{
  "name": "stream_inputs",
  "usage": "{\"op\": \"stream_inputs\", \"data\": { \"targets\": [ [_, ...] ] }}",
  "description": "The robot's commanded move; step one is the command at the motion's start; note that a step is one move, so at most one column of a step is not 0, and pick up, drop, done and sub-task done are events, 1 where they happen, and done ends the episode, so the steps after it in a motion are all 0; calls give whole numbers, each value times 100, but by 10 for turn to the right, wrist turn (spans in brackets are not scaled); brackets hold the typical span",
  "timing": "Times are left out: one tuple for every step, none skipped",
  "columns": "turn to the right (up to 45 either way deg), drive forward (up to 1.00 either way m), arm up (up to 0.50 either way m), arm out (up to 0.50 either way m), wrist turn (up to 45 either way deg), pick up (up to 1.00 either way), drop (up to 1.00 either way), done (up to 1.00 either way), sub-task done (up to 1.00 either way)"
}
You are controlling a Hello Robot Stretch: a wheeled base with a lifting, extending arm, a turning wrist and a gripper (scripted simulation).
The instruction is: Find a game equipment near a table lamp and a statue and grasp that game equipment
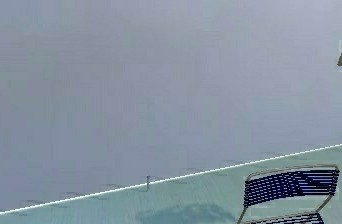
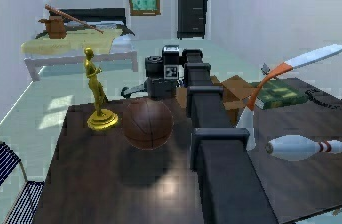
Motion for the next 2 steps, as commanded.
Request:
{"op": "stream_inputs", "data": {
  "targets": [
    [0, 0, -20, 0, 0, 0, 0, 0, 0],
    [0, 0, 0, 0, 0, 100, 0, 0, 0]
  ]
}}
